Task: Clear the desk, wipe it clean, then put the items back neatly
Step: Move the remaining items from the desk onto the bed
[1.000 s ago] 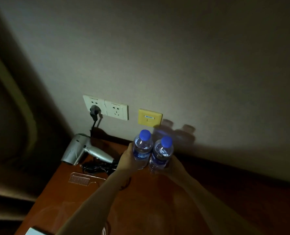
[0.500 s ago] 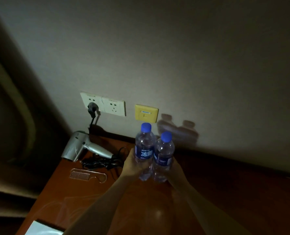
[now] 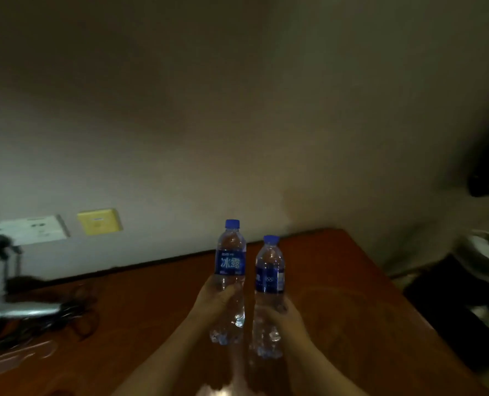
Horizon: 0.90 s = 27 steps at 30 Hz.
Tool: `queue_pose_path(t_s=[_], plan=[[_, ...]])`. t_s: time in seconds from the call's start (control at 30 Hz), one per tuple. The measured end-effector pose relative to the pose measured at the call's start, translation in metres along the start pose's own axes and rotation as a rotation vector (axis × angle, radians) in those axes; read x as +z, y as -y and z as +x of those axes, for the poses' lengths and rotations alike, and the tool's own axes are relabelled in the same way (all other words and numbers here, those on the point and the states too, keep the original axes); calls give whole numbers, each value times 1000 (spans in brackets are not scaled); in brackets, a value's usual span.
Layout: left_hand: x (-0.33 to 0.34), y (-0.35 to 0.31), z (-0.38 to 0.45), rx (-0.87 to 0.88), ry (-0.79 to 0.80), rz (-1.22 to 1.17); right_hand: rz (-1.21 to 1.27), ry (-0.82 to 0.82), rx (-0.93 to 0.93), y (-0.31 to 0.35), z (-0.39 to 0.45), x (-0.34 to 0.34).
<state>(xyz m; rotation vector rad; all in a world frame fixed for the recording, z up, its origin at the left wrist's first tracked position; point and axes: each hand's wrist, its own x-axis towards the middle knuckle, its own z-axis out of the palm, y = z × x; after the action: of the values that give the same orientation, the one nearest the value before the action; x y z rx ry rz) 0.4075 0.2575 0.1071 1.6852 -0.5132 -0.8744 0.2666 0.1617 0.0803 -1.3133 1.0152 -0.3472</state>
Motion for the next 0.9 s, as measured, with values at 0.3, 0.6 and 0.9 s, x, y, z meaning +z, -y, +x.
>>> queue_pose_path(t_s=[0.3, 0.6, 0.9], plan=[[250, -26, -101, 114, 470, 217, 95, -357, -110, -47, -152, -241], [483, -27, -255, 33, 886, 148, 345, -808, -136, -121, -344, -428], [663, -7, -395, 118, 1316, 370, 553, -1248, -73, -211, -490, -540]])
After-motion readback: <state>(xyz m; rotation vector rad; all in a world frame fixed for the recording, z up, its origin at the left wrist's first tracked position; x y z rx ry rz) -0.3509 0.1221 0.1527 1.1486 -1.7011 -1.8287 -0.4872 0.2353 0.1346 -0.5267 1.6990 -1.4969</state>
